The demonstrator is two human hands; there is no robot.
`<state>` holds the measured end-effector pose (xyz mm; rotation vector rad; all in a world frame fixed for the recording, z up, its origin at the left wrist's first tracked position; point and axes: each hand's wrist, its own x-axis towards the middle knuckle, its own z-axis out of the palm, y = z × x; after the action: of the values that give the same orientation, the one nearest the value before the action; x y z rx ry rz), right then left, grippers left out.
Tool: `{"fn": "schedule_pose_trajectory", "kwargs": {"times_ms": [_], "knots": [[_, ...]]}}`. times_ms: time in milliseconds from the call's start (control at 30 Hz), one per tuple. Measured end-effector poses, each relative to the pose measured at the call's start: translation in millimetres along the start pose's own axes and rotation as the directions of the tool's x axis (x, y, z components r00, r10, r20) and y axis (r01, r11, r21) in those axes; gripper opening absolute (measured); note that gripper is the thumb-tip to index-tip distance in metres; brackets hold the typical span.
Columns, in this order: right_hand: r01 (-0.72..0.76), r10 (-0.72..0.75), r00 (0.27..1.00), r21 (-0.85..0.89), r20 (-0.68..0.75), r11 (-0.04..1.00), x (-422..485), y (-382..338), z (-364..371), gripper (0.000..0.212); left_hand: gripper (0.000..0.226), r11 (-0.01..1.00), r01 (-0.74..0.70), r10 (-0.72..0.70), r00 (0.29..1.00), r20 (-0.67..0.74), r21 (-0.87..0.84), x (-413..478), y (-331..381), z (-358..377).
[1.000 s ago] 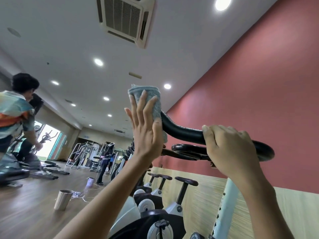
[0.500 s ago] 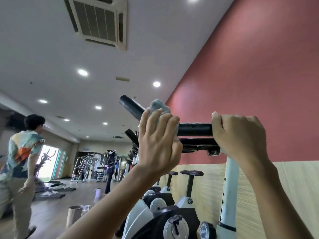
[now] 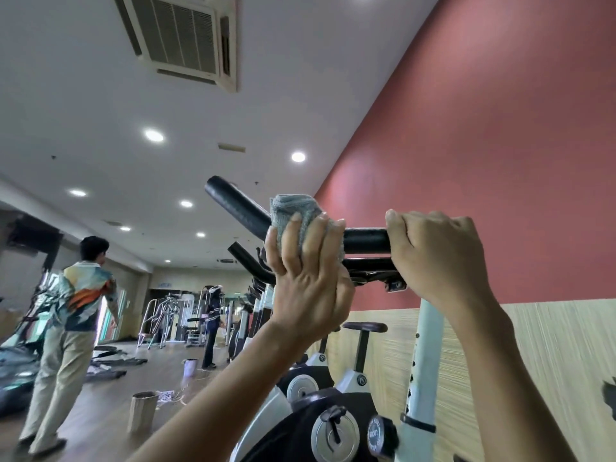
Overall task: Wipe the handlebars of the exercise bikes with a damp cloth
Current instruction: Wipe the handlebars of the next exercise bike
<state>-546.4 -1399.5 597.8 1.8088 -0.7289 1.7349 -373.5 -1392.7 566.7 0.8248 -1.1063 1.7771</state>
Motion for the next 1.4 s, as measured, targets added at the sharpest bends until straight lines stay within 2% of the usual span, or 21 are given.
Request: {"fn": "schedule_pose_trajectory", "kwargs": {"times_ms": [133, 233, 333, 433, 567, 667, 733, 800, 933, 1033, 1233, 1300, 1400], "knots": [[0.082, -0.082, 0.996, 0.011, -0.041, 0.997, 0, 9, 0, 0.04, 0.054, 0.993, -0.119, 0.119, 0.993, -0.024, 0.013, -4, -31, -2], [0.075, -0.073, 0.995, 0.032, -0.061, 0.997, 1, 10, 3, 0.042, 0.055, 0.999, -0.043, 0.044, 0.997, -0.058, 0.009, -5, -54, -3], [0.043, -0.04, 0.997, 0.056, -0.061, 0.998, 3, 9, 7, 0.044, 0.068, 1.0, 0.029, -0.029, 1.0, 0.005, 0.0, -6, -30, 6], [0.052, -0.048, 0.997, 0.065, -0.066, 0.997, 4, 12, 10, 0.044, 0.073, 0.998, -0.056, 0.057, 0.993, 0.104, -0.006, -4, 15, 20], [0.114, -0.108, 0.99, 0.061, -0.093, 0.992, 3, 18, 11, 0.043, 0.069, 0.997, -0.079, 0.079, 0.997, 0.013, 0.005, 3, 33, 15], [0.117, -0.111, 0.99, 0.061, -0.088, 0.991, 2, 19, 12, 0.043, 0.057, 0.988, -0.111, 0.115, 0.993, 0.033, -0.103, 5, 12, -7], [0.107, -0.101, 0.991, 0.064, -0.092, 0.992, 0, 17, 11, 0.043, 0.052, 0.983, -0.099, 0.108, 0.993, 0.052, -0.152, 13, -3, -20], [0.085, -0.081, 0.995, 0.062, -0.065, 0.994, -1, 14, 9, 0.049, 0.053, 0.987, -0.089, 0.101, 0.992, 0.082, -0.13, 17, -21, -28], [0.019, -0.021, 0.999, 0.042, 0.046, 0.999, -2, 4, 1, 0.067, 0.058, 0.994, -0.104, 0.109, 0.974, 0.199, -0.037, 18, -58, -39], [-0.046, 0.045, 0.996, 0.008, 0.073, 0.999, -2, -8, -3, 0.083, 0.065, 0.99, -0.138, 0.136, 0.96, 0.243, -0.008, 16, -62, -37], [-0.085, 0.094, 0.991, -0.089, 0.097, 0.992, -6, -24, -4, 0.09, 0.076, 0.996, -0.083, 0.086, 0.976, 0.201, -0.023, 16, -56, -36], [-0.092, 0.102, 0.988, -0.091, 0.114, 0.992, -8, -29, -4, 0.091, 0.071, 0.995, -0.076, 0.087, 0.974, 0.208, -0.06, 15, -53, -40], [-0.108, 0.111, 0.992, -0.042, 0.063, 0.993, -10, -34, 1, 0.084, 0.059, 0.987, -0.048, 0.086, 0.966, 0.246, -0.154, 16, -59, -46]]}}
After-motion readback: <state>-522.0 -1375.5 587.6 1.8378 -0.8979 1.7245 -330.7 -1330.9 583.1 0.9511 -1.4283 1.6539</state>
